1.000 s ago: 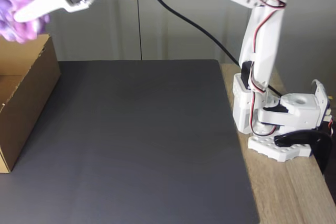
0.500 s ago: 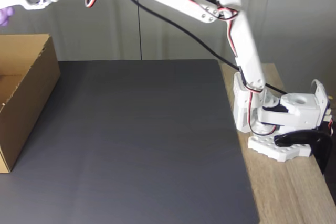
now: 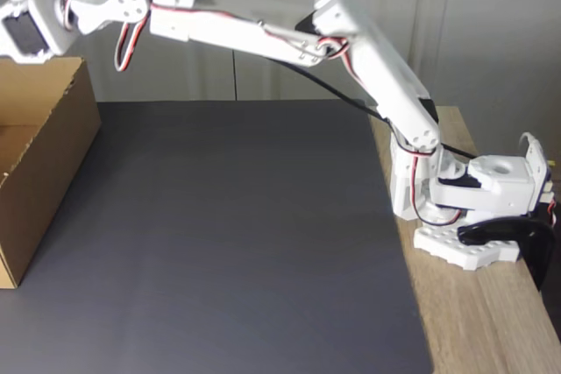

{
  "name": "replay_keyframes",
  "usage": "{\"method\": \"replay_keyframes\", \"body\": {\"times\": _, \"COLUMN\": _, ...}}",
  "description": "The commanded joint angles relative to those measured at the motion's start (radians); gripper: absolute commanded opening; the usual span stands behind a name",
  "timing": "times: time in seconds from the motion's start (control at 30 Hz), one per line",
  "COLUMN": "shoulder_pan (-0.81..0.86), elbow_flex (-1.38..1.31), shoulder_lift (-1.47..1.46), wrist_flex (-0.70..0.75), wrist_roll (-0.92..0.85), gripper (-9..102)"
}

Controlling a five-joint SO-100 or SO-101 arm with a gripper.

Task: Grasp a ball and put it in the box.

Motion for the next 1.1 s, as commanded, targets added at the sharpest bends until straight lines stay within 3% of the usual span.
{"method": "replay_keyframes", "body": {"times": 0.0, "shoulder_pan": 0.011, "elbow_flex": -0.161, "shoulder_lift": -0.048, "wrist_flex": -0.002, "wrist_roll": 0.003, "gripper": 13}}
{"method": "replay_keyframes", "body": {"times": 0.2, "shoulder_pan": 0.017, "elbow_flex": -0.462, "shoulder_lift": -0.25, "wrist_flex": 0.103, "wrist_roll": 0.002, "gripper": 14}}
{"method": "replay_keyframes", "body": {"times": 0.43, "shoulder_pan": 0.025, "elbow_flex": -0.466, "shoulder_lift": -0.256, "wrist_flex": 0.097, "wrist_roll": 0.006, "gripper": 33}}
{"method": "replay_keyframes", "body": {"times": 0.57, "shoulder_pan": 0.029, "elbow_flex": -0.466, "shoulder_lift": -0.252, "wrist_flex": 0.115, "wrist_roll": 0.003, "gripper": 36}}
{"method": "replay_keyframes", "body": {"times": 0.77, "shoulder_pan": 0.034, "elbow_flex": -0.466, "shoulder_lift": -0.233, "wrist_flex": 0.164, "wrist_roll": 0.002, "gripper": 32}}
{"method": "replay_keyframes", "body": {"times": 1.07, "shoulder_pan": 0.031, "elbow_flex": -0.466, "shoulder_lift": -0.161, "wrist_flex": 0.313, "wrist_roll": 0.011, "gripper": 5}}
